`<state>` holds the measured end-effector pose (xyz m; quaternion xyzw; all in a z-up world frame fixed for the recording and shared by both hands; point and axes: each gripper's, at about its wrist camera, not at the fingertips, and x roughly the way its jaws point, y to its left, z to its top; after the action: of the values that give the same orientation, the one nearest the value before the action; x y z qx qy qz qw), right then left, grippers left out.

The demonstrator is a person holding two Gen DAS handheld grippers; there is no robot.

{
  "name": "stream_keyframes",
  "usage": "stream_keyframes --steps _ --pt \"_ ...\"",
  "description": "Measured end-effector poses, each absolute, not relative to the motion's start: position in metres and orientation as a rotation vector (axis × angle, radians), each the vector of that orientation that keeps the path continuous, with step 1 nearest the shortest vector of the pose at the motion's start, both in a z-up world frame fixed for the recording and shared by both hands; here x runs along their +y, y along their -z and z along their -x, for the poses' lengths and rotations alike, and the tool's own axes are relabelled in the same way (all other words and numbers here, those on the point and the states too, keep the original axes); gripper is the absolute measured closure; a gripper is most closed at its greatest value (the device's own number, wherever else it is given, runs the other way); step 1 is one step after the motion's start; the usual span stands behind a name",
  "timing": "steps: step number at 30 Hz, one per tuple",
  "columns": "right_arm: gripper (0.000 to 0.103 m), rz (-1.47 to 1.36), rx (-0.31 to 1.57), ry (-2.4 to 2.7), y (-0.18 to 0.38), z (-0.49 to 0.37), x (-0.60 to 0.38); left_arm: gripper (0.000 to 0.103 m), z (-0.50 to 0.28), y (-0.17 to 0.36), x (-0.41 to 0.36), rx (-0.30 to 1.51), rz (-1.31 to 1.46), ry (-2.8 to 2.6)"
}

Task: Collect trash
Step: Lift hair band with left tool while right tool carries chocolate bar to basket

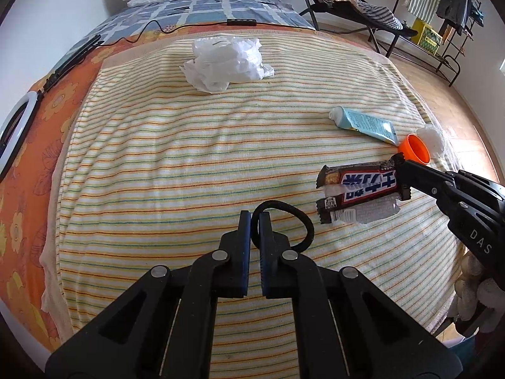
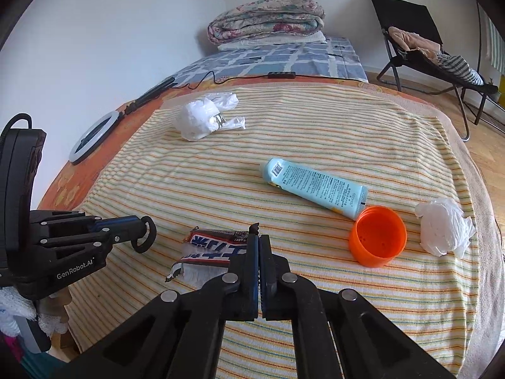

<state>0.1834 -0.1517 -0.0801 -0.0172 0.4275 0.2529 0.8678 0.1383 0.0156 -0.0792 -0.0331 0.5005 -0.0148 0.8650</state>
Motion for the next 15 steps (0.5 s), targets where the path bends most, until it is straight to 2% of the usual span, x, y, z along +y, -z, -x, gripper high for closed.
stream_keyframes --steps 15 --pt "0.103 0.065 0.805 -0.535 0.046 -0.166 -0.155 0.101 -0.117 0.053 0.016 0.997 0.079 0.049"
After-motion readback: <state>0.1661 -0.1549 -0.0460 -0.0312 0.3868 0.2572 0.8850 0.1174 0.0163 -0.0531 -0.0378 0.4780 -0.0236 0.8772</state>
